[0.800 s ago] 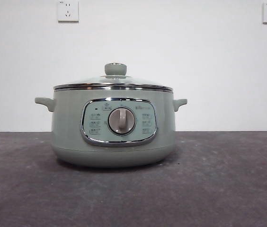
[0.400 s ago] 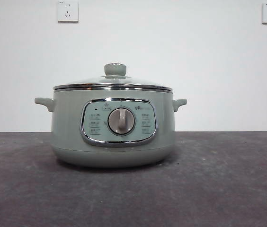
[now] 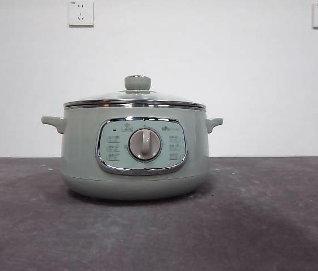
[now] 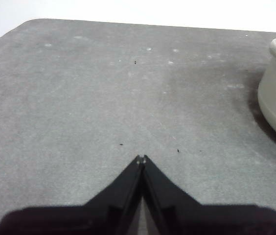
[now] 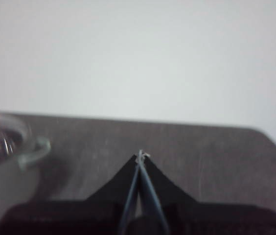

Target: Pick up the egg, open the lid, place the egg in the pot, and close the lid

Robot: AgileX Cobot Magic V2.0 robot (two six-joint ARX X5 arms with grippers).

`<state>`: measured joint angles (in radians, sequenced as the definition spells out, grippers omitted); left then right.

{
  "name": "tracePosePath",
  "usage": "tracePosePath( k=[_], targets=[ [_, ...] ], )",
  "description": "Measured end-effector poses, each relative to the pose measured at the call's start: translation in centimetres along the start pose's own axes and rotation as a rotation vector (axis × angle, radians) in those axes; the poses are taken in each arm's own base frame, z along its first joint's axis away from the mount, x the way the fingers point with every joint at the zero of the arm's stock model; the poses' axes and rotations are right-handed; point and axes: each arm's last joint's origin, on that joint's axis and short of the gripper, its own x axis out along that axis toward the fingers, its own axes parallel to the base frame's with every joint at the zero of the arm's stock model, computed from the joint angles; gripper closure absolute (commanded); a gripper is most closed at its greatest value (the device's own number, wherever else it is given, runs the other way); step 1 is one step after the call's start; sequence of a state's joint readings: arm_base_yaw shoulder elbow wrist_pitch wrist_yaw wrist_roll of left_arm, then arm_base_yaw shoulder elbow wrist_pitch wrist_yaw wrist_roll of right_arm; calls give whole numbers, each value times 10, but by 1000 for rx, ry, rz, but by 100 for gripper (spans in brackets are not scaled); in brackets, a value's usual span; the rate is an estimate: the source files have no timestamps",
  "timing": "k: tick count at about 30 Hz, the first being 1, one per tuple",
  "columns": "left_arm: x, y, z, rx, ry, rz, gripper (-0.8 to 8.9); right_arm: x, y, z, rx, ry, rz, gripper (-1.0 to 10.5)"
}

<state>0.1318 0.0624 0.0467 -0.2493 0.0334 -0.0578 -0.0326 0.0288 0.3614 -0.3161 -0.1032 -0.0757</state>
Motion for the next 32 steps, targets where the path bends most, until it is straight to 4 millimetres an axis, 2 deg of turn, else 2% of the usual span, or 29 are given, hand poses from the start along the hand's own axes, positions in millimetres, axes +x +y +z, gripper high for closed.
tracePosePath(
  k=[5,9,15,32],
  targets=[
    [0,0,0,0,2,0,817,20,3,-62,16,150,12,946],
    [0,0,0,0,4,0,817,24,4,-85,24,220,18,946],
    [0,0,0,0,4,0,817,26,5,-96,30,239,19,946],
    [0,0,0,0,5,0,817,26,5,-95,41,237,18,946]
  ],
)
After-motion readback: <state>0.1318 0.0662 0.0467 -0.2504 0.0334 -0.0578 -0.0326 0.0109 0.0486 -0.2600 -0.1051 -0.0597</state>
